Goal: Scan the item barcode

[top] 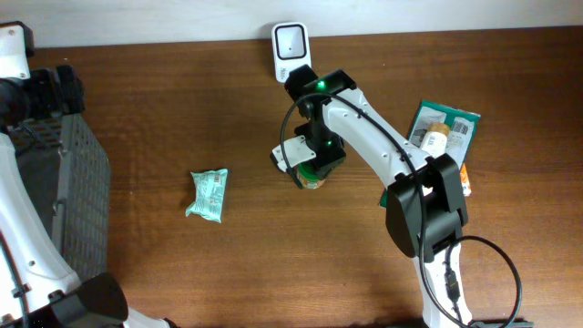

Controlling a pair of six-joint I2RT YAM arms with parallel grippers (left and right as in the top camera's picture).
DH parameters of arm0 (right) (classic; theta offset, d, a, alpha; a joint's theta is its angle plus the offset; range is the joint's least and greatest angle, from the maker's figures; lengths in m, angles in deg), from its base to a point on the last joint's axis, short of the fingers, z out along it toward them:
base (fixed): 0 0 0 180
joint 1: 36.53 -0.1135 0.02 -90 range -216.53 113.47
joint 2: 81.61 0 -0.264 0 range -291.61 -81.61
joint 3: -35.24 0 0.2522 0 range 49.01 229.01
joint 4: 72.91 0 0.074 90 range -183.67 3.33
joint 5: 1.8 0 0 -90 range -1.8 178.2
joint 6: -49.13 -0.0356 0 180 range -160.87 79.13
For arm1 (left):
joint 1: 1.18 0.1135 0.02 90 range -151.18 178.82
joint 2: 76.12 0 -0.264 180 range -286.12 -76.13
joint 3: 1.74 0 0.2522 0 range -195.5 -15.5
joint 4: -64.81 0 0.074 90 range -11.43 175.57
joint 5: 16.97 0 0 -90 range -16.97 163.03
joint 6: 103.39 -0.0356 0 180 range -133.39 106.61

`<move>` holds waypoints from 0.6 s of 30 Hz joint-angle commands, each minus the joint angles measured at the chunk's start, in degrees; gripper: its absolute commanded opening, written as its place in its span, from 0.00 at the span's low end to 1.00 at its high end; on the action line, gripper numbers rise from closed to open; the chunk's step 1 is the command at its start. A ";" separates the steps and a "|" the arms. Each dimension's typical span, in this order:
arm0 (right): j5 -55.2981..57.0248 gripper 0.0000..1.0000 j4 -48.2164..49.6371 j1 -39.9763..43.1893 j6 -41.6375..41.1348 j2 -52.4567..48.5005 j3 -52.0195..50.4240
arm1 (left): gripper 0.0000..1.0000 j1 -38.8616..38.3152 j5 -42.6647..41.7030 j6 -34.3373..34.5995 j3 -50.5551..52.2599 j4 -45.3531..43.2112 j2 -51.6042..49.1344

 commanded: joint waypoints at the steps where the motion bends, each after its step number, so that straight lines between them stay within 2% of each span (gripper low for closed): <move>1: -0.55 0.55 0.13 0.46 1.92 0.17 -1.75 | 0.99 0.26 -0.59 0.52 0.11 -0.07 0.07; 3: -0.59 0.58 0.17 0.63 1.90 0.15 -2.67 | 0.99 0.26 -0.59 0.52 0.11 -0.07 0.07; 4: -0.59 0.82 0.17 0.63 1.90 0.13 -2.80 | 0.99 0.26 -0.59 0.52 0.11 -0.07 0.07; 5: -0.57 0.98 0.17 0.63 1.90 0.13 -2.78 | 0.99 0.26 -0.59 0.52 0.11 -0.07 0.07; 8: -0.57 0.98 0.09 0.57 1.11 0.17 -2.54 | 0.99 0.26 -0.59 0.52 0.11 -0.07 0.04; 13: -0.59 0.98 -2.25 0.57 -6.99 1.46 2.51 | 0.99 0.26 -0.59 0.52 0.11 -0.07 0.07; 16: -0.76 0.98 -4.09 0.59 -22.38 2.82 10.08 | 0.99 0.26 -0.59 0.52 0.11 -0.09 0.07; 18: -0.61 0.98 -4.63 0.66 -37.00 3.15 14.73 | 0.99 0.26 -0.59 0.52 0.11 -0.09 0.07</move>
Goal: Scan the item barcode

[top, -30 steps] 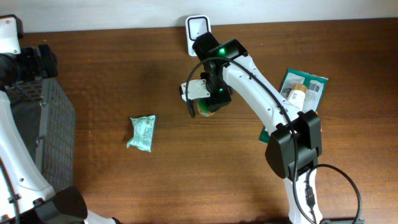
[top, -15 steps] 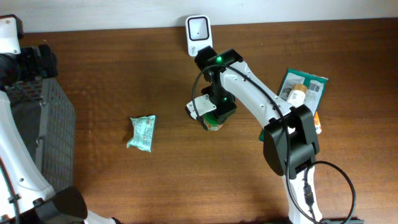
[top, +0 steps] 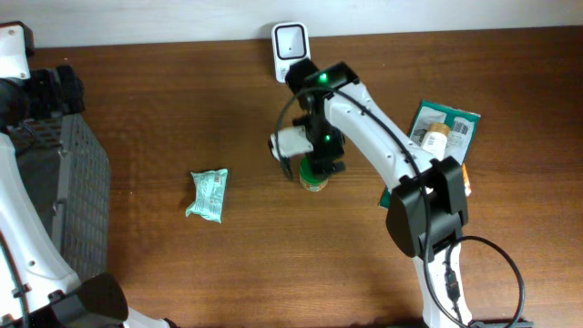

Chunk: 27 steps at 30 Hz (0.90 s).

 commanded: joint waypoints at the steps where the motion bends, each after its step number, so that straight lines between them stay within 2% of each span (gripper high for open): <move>1: 0.35 0.98 -1.44 0.52 -32.72 3.17 10.36 | 0.99 0.26 -0.57 0.52 0.11 -0.04 0.07; 2: 1.25 0.98 -2.99 0.57 -41.70 3.17 12.92 | 0.99 0.26 -0.57 0.52 0.11 -0.04 0.07; 4: -0.17 0.98 -8.37 0.55 -50.42 3.17 16.52 | 0.99 0.26 -0.57 0.52 0.11 -0.04 0.07; 7: -6.47 0.98 -11.41 0.42 -50.77 3.08 16.70 | 0.99 0.26 -0.57 0.52 0.11 -0.04 0.07; 9: -6.71 0.98 -11.56 0.42 -54.73 2.95 15.21 | 0.99 0.26 -0.57 0.52 0.11 -0.04 0.07; 11: -5.44 0.88 -11.43 0.48 -60.61 2.86 13.99 | 0.99 0.26 -0.57 0.52 0.11 -0.04 0.04; 12: -3.85 0.80 -10.73 0.52 -66.73 2.86 12.98 | 0.99 0.26 -0.57 0.52 0.11 -0.04 0.07; 13: -2.60 0.77 -9.90 0.52 -72.48 2.86 12.02 | 0.99 0.26 -0.57 0.52 0.11 -0.04 0.04; 15: -0.42 0.77 -7.67 0.42 -81.22 2.86 9.51 | 0.99 0.26 -0.55 0.52 0.11 -0.04 0.04; 17: 1.29 0.77 -4.20 0.00 -83.69 2.86 6.03 | 0.99 0.26 -0.57 0.52 0.11 -0.07 0.07; 20: 1.49 0.82 0.57 -0.70 -83.71 2.86 1.01 | 0.99 0.26 -0.57 0.52 0.11 -0.04 0.07; 27: 1.18 0.82 8.04 -0.87 -83.69 2.86 -9.14 | 0.99 0.26 -0.57 0.52 0.11 -0.04 0.07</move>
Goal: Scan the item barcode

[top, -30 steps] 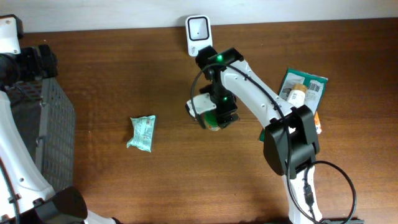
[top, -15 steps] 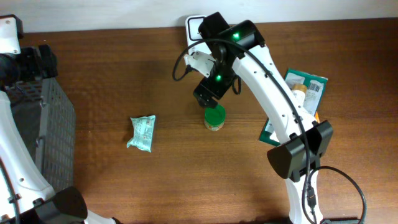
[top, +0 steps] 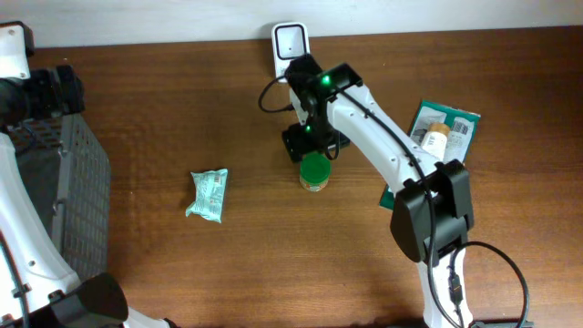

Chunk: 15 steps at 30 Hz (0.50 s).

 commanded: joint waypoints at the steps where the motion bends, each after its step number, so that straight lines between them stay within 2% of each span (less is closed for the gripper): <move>1: 0.35 0.82 0.87 -0.44 -1.09 0.48 -2.54 | 0.99 0.26 -0.59 0.52 0.11 -0.09 0.07; 15: 0.15 0.79 0.20 -0.66 -1.14 -0.44 -2.93 | 0.99 0.26 -0.59 0.52 0.11 -0.09 0.04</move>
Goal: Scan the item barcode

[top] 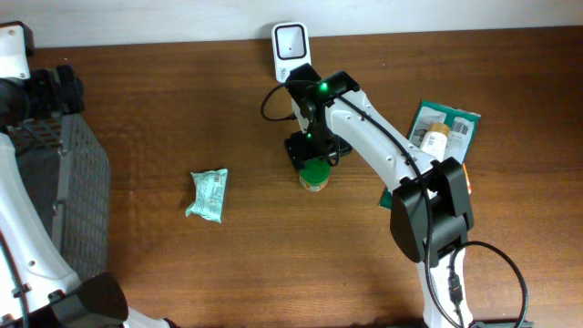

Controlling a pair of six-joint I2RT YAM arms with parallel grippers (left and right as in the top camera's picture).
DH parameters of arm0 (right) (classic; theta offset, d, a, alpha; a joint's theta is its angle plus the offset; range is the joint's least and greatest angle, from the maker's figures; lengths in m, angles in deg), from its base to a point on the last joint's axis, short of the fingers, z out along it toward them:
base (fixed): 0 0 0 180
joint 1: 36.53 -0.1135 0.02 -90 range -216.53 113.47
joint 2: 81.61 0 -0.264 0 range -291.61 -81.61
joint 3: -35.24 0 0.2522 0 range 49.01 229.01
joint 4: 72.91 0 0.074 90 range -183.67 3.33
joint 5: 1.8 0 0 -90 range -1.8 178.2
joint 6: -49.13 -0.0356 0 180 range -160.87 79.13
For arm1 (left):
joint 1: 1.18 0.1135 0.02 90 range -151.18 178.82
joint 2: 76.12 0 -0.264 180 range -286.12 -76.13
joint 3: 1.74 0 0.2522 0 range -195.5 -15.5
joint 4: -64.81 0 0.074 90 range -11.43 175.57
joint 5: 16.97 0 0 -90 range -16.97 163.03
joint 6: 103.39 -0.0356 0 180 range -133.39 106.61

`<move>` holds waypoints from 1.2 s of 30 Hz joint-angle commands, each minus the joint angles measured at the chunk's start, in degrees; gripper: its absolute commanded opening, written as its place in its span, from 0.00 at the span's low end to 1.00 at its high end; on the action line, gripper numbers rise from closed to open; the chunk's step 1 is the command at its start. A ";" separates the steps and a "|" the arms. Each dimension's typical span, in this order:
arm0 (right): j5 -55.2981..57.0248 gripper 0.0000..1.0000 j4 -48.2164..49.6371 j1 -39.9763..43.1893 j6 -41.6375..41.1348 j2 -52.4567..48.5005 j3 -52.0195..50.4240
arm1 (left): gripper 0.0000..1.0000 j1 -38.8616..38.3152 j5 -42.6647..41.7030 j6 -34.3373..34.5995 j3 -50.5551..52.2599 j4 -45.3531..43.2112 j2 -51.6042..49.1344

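A small jar with a green lid (pixel 315 172) stands upright on the brown table in the overhead view. My right gripper (pixel 310 151) hangs just beyond the jar's far edge, its dark fingers spread wide and open, overlapping the lid's rim. The white barcode scanner (pixel 290 41) stands at the table's far edge, straight behind the jar. My left arm (pixel 44 95) rests at the far left; its fingers cannot be made out.
A crumpled green packet (pixel 208 194) lies left of the jar. A green package (pixel 446 126) and a small bottle (pixel 435 138) lie at the right beside the right arm's base. A black wire basket (pixel 64 187) stands at the left edge.
My right gripper has come a little nearer to the jar, from a spot just beyond it to overlapping its far rim. The jar has not moved.
My right gripper first held the jar tilted above the table in front of the scanner. Then the jar stood upright on the table under the gripper. After that the gripper was off it toward the scanner, lid uncovered, and now it is close over the jar's far rim.
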 commanded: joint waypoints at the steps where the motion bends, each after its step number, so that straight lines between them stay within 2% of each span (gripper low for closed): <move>1: 0.15 0.78 0.11 -0.52 -0.66 -0.44 -0.42 | 0.99 0.26 -0.59 0.52 0.11 -0.09 0.07; 24: 0.55 0.77 1.53 -0.52 -0.66 -1.20 -2.97 | 0.99 0.26 -0.59 0.52 0.11 -0.09 0.07; 29: 0.57 0.64 1.60 -0.52 -0.66 -1.20 -2.97 | 0.99 0.26 -0.59 0.52 0.11 -0.09 0.04; 36: 0.52 0.59 1.46 -0.48 -0.66 -1.18 -2.51 | 0.99 0.26 -0.59 0.52 0.11 -0.09 0.07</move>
